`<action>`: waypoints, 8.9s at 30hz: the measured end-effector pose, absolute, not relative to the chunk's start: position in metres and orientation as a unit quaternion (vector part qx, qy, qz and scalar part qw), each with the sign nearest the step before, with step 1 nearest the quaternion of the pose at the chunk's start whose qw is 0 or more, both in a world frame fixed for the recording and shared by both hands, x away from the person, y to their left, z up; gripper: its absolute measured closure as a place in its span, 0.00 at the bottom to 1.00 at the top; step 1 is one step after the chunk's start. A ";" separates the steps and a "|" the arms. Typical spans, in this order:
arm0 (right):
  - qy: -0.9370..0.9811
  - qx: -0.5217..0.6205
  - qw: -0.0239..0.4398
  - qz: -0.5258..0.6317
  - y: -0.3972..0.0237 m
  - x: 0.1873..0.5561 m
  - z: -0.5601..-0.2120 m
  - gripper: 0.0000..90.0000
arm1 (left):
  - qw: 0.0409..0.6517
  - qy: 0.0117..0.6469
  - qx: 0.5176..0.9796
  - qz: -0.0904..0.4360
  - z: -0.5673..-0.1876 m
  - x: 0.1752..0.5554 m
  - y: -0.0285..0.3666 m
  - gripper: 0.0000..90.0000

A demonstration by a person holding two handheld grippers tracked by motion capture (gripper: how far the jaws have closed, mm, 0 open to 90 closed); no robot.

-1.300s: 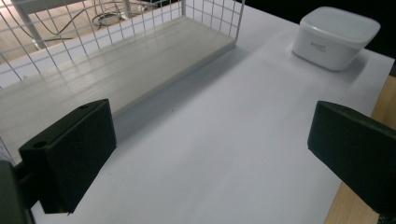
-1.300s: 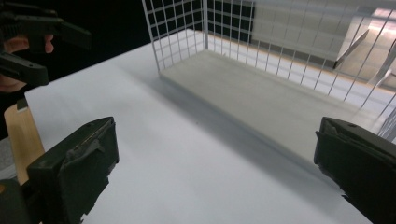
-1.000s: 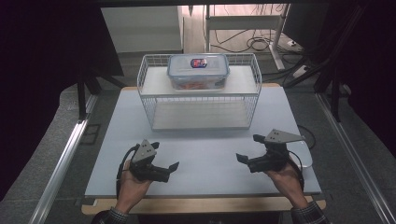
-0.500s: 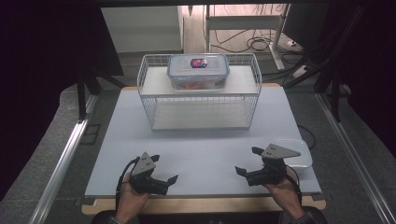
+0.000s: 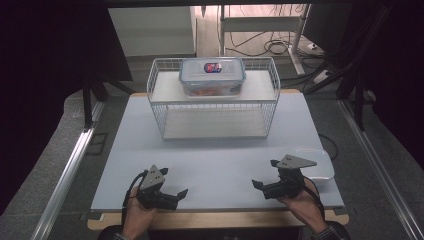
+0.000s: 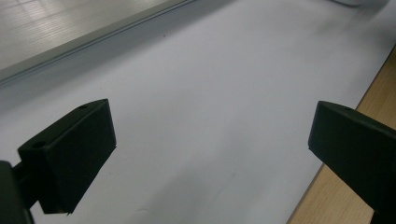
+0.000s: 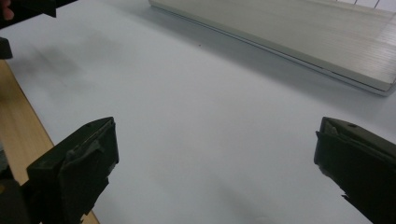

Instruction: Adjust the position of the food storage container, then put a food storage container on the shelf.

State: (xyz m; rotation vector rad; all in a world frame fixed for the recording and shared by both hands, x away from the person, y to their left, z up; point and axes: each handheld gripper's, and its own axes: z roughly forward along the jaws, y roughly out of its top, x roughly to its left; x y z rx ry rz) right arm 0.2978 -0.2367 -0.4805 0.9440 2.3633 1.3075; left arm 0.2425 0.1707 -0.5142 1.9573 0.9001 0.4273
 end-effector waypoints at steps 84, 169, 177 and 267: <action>0.785 0.486 0.194 0.330 -0.348 0.323 -0.470 1.00 | 0.430 0.354 0.807 0.200 -0.516 0.242 0.165 0.02; 0.861 0.261 0.092 0.427 -0.206 0.311 -0.488 0.09 | 0.396 0.356 0.827 0.178 -0.521 0.248 0.162 0.03; 0.854 0.278 0.094 0.430 -0.204 0.313 -0.489 0.05 | 0.399 0.363 0.827 0.155 -0.520 0.251 0.160 0.05; 0.782 0.335 0.088 0.518 -0.176 0.328 -0.432 0.87 | 0.509 0.396 0.753 0.129 -0.441 0.295 0.141 0.88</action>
